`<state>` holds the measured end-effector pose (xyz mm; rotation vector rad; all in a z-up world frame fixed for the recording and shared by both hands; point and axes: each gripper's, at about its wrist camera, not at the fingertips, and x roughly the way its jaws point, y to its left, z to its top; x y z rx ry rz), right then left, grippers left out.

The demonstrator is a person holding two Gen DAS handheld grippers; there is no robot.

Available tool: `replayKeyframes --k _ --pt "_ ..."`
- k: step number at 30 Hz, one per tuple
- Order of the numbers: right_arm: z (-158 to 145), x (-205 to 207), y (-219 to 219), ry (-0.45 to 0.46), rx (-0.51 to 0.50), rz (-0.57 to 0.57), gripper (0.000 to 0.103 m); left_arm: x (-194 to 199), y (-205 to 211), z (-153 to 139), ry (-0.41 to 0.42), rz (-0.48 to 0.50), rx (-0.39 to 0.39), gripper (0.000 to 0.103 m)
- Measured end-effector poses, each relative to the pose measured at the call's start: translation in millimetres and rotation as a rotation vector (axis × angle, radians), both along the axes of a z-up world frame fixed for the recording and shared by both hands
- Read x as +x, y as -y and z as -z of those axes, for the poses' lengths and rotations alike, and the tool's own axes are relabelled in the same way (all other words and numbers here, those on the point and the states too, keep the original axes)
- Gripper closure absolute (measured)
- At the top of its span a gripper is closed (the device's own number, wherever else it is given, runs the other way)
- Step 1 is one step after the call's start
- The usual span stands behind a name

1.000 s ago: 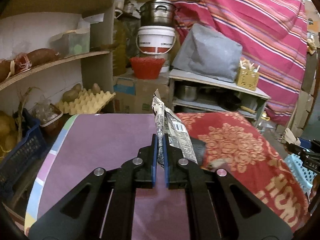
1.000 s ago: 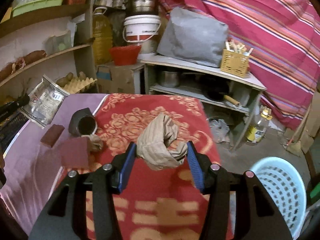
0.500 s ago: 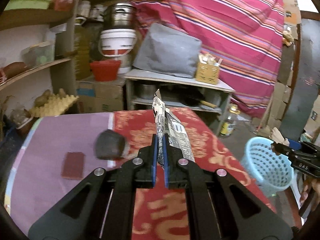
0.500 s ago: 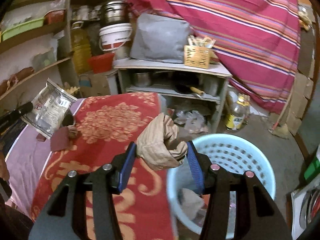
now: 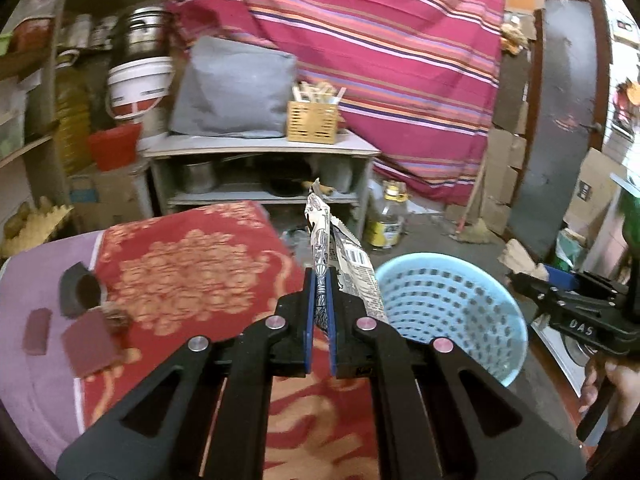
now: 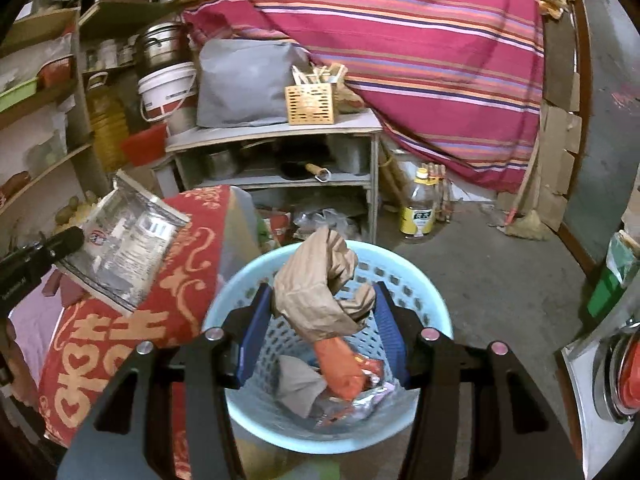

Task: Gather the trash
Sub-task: 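Open both tools over the basket to drop the snack bag and paper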

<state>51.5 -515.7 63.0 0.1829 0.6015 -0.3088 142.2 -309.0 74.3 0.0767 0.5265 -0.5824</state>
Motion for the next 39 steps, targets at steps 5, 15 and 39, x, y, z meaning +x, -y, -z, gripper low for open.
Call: replayKeyframes --k 5,15,39 --pt "2.7 -7.7 19.4 -0.003 0.004 0.014 0.052 -8.7 36.6 4.0 0.000 0.051 0.015 0.099" --pt "5.5 -14.1 38.1 0.000 0.014 0.036 0.052 -7.4 80.0 20.4 -0.020 0.114 0.070 0.099" --pt "19.9 21.4 8.8 -0.031 -0.001 0.048 0.046 13.1 -36.0 0.1 0.039 -0.075 0.064 0.006"
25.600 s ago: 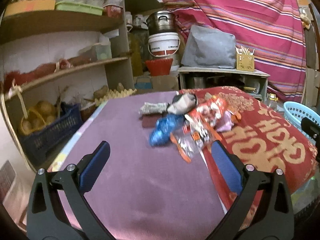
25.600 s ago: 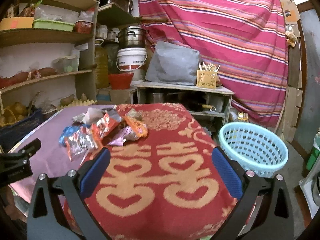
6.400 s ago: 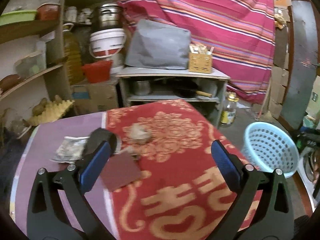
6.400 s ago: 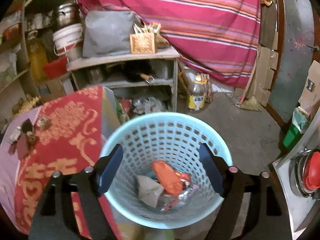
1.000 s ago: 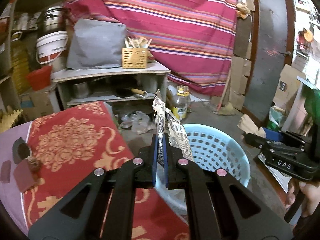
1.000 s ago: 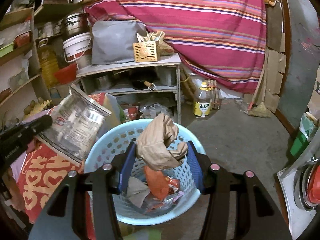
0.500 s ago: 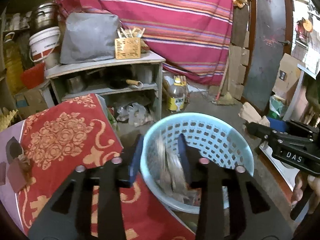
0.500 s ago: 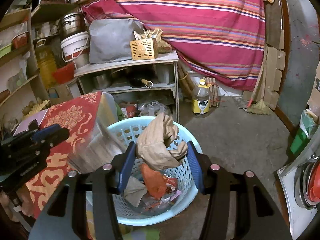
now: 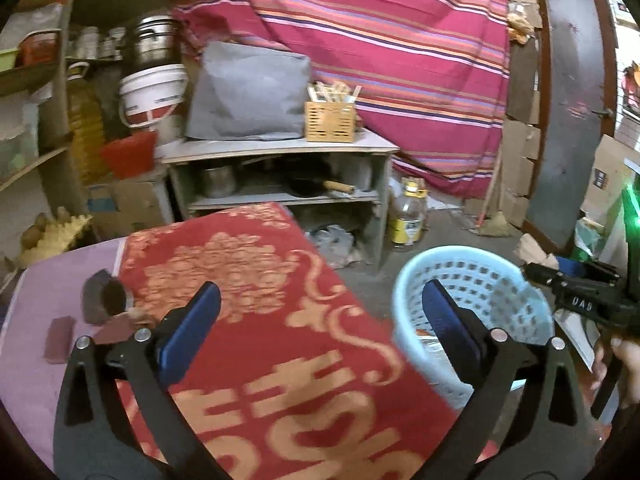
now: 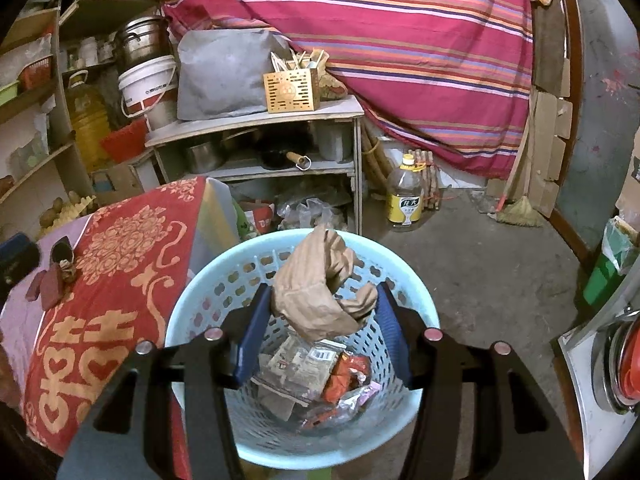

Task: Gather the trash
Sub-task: 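Open both tools over the basket to drop the snack bag and paper, then lower the left tool onto the maroon scouring pad and close it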

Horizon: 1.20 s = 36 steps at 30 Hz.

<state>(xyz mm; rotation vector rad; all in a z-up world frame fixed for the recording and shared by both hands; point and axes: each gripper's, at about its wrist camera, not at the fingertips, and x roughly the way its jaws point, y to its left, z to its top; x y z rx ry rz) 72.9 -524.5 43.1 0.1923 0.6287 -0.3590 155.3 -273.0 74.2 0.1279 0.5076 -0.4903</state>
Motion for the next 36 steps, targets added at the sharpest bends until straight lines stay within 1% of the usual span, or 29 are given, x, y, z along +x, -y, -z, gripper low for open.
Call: replayKeyframes --k 1,2,3,5,7,10,12,13,15,20,24,30,33,36 --pt "0.5 2.3 -1.7 0.001 -0.004 0.005 0.042 1.4 -7.3 -0.3 0.003 -0.011 0.001 0.006" --pt "1.2 4.6 -3.4 0.003 -0.011 0.017 0.030 3.8 -20.1 -0.3 0.007 -0.031 0.002 0.006" --pt "1.4 6.6 -5.2 0.006 -0.019 0.029 0.024 5.7 -28.4 -0.1 0.008 -0.043 0.003 0.006" --pt "2.4 10.5 -7.7 0.002 -0.031 0.051 0.024 9.0 -46.2 0.1 0.013 -0.070 0.005 0.006" --pt "4.6 14.1 -9.8 -0.006 -0.021 0.067 0.024 14.1 -69.3 0.4 0.020 -0.106 0.008 0.006" --pt "4.9 16.8 -16.5 -0.002 -0.016 0.084 0.017 23.0 -101.0 2.9 0.023 -0.152 0.011 0.006" --pt "4.9 20.1 -24.7 -0.004 -0.023 0.087 0.016 27.7 -119.7 6.7 0.025 -0.180 0.019 0.005" --pt "4.8 23.4 -31.3 -0.006 -0.030 0.084 0.015 32.4 -132.9 9.4 0.025 -0.203 0.028 0.005" --pt "5.1 28.1 -42.0 -0.008 -0.036 0.080 0.011 39.6 -151.6 13.0 0.023 -0.234 0.035 0.005" --pt "5.1 40.0 -76.9 0.006 -0.036 0.055 0.010 60.7 -202.1 20.7 0.021 -0.320 0.037 0.005" --pt "5.8 47.1 -104.6 0.015 -0.052 0.030 0.008 76.0 -233.9 29.4 0.020 -0.367 0.053 0.006" --pt "6.8 62.5 -139.4 0.042 -0.031 0.001 0.005 101.2 -269.6 52.5 -0.041 -0.420 0.027 0.006" --pt "9.2 77.2 -155.0 0.021 -0.043 0.004 0.005 119.8 -278.3 73.1 -0.136 -0.401 0.034 0.006" --pt "12.8 92.1 -171.2 0.006 -0.062 0.008 0.005 137.4 -282.0 90.8 -0.203 -0.383 0.060 0.006"
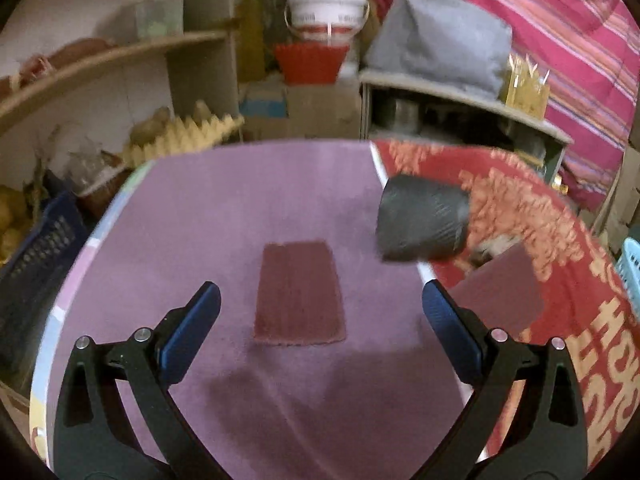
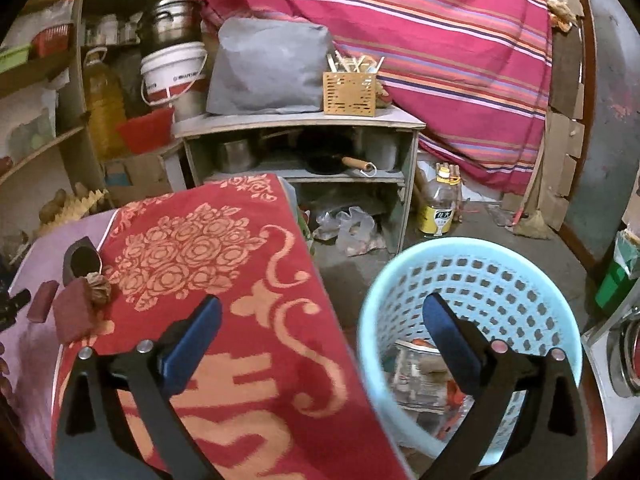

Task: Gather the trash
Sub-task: 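Lower the left tool onto the maroon scouring pad and close it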

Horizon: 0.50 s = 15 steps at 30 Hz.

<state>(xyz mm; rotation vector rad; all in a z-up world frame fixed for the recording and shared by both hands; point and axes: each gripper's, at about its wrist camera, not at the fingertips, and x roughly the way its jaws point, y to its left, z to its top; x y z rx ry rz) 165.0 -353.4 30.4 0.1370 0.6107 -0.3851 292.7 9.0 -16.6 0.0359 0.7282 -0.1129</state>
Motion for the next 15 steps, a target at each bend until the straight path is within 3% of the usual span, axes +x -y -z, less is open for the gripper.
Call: replayKeyframes --k 5,10,13,15 --pt "6.7 22.1 -23.6 -0.014 0.024 -0.034 0.005 16.6 -4.6 11.9 -0.052 -0.001 0.023 0.006" --pt "14.9 42.8 -40.8 -0.022 0.122 -0.084 0.005 26.8 -10.3 18.9 -0.091 -0.013 0.027 0.006" --pt "17.3 52.1 -59.2 -0.032 0.099 -0.121 0.005 32.6 -11.4 24.9 -0.132 -0.001 0.016 0.006" --pt "17.8 56.5 -73.0 -0.046 0.062 -0.148 0.005 36.4 -12.0 28.2 -0.156 0.012 0.001 0.013"
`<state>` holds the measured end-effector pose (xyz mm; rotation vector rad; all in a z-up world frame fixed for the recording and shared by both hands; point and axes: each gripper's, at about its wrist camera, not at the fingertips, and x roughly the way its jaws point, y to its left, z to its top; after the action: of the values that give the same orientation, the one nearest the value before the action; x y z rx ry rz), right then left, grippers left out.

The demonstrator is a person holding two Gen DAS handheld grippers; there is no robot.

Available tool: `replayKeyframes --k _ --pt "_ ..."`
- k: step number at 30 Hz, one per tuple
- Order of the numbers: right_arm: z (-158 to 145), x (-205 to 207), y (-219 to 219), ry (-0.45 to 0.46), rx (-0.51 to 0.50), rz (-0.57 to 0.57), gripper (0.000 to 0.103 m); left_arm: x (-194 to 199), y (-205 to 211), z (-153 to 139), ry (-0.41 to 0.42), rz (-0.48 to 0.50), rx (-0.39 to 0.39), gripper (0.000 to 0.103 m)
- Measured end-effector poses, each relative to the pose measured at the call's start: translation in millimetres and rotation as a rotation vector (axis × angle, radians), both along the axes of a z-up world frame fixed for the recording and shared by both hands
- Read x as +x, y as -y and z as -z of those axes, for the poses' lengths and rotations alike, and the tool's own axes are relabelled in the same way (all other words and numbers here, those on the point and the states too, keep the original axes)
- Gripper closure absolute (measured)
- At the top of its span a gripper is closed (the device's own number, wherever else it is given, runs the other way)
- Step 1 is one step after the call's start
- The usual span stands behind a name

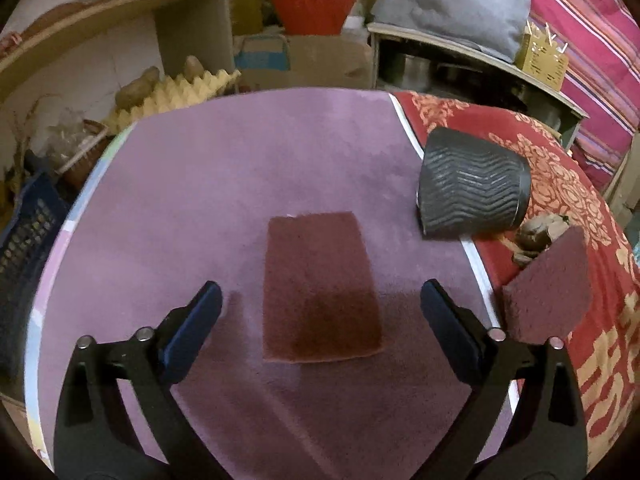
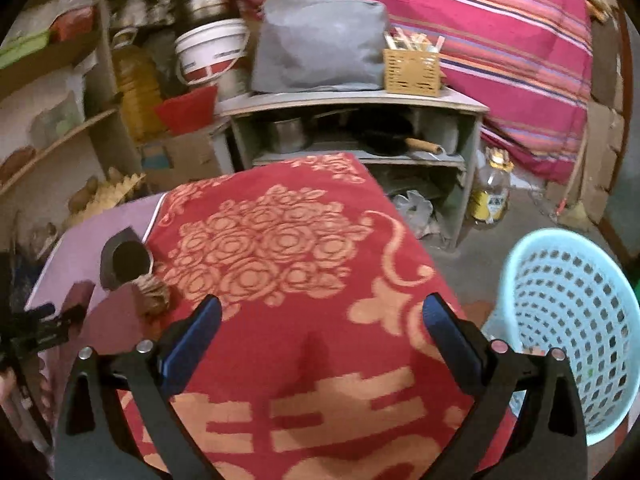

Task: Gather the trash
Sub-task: 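Lower the left tool onto the maroon scouring pad and close it, then lift the maroon pad with the left tool while the right tool grasps the second maroon pad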

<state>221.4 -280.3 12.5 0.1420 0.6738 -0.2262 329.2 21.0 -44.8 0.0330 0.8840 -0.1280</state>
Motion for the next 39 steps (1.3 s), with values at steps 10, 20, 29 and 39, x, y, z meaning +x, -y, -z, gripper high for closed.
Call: replayKeyframes --k 10,20,29,39 --pt "10.3 7.3 -24.1 -0.061 -0.027 -0.051 0.005 6.6 -9.1 1.8 -0.014 -0.001 -0.063 0.048" --pt "16.5 6.7 -40.1 -0.080 -0.046 -0.079 0.005 -6.0 -5.1 -24.5 0.118 0.008 0.016 0.048" --pt "16.1 16.1 -86.9 -0.080 -0.049 -0.184 0.005 -35.4 -34.8 -68.7 0.246 -0.038 -0.038 0.048" --pt "27.9 27.9 -147.6 -0.111 -0.045 -0.283 0.005 -74.4 -75.1 -76.6 0.298 -0.115 -0.093 0.048"
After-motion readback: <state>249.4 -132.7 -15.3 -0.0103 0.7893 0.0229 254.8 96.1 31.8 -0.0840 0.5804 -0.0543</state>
